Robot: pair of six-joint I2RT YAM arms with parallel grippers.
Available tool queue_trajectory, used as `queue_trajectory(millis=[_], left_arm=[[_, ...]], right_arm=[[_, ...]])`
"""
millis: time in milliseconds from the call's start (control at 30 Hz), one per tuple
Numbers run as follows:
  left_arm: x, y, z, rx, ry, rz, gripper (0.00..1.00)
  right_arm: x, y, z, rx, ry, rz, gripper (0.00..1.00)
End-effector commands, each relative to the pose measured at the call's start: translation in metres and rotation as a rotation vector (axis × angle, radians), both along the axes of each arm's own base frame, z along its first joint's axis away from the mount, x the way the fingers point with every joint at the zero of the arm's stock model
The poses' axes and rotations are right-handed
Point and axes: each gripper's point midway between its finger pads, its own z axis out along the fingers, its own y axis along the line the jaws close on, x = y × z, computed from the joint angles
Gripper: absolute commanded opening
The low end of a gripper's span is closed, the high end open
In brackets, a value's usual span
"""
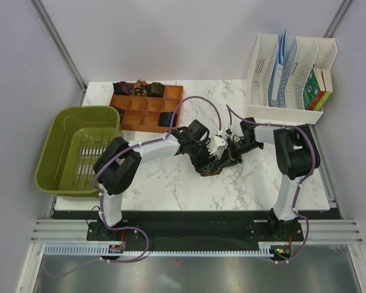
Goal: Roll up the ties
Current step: Roll the tie at the center of the board.
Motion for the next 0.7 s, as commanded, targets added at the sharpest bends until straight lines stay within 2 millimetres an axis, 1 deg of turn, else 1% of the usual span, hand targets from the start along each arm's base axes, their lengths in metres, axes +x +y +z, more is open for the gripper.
queue_trajectory(millis=[0, 67, 100, 200, 233, 367, 433, 533, 567, 633, 667], left_arm=[[0.009, -0.016, 0.044, -0.103, -0.057, -0.007, 0.71], [0.01, -0.018, 0.041, -0.093, -0.065, -0.005, 0.73], [0.013, -0.019, 0.036, -0.077, -0.072, -0.002, 0.73], [0.017, -0.022, 0.028, -0.051, -0.1, -0.012, 0.73], [0.016, -0.023, 0.023, -0.038, -0.097, -0.02, 0.73], [0.008, -0.031, 0.014, -0.016, -0.122, -0.07, 0.73], [0.008, -0.032, 0.01, -0.007, -0.126, -0.074, 0.73], [0.008, -0.032, 0.0, 0.017, -0.13, -0.087, 0.66], [0.006, -0.029, -0.009, 0.045, -0.12, -0.09, 0.58], [0.008, -0.025, -0.015, 0.081, -0.118, -0.077, 0.47], [0.008, -0.022, -0.022, 0.101, -0.107, -0.071, 0.37]], right_arm=[[0.005, -0.051, -0.057, -0.369, -0.059, 0.018, 0.0], [0.006, -0.053, -0.056, -0.384, -0.064, 0.021, 0.0], [0.005, -0.052, -0.055, -0.39, -0.065, 0.03, 0.0], [0.005, -0.054, -0.054, -0.417, -0.072, 0.039, 0.0], [0.004, -0.054, -0.055, -0.422, -0.07, 0.044, 0.0], [0.005, -0.053, -0.053, -0.447, -0.082, 0.063, 0.0], [0.004, -0.053, -0.054, -0.459, -0.084, 0.071, 0.0], [0.005, -0.055, -0.053, -0.468, -0.085, 0.072, 0.0], [0.005, -0.055, -0.053, -0.469, -0.084, 0.073, 0.0], [0.006, -0.05, -0.049, -0.438, -0.087, 0.064, 0.0], [0.008, -0.048, -0.045, -0.418, -0.088, 0.053, 0.0]])
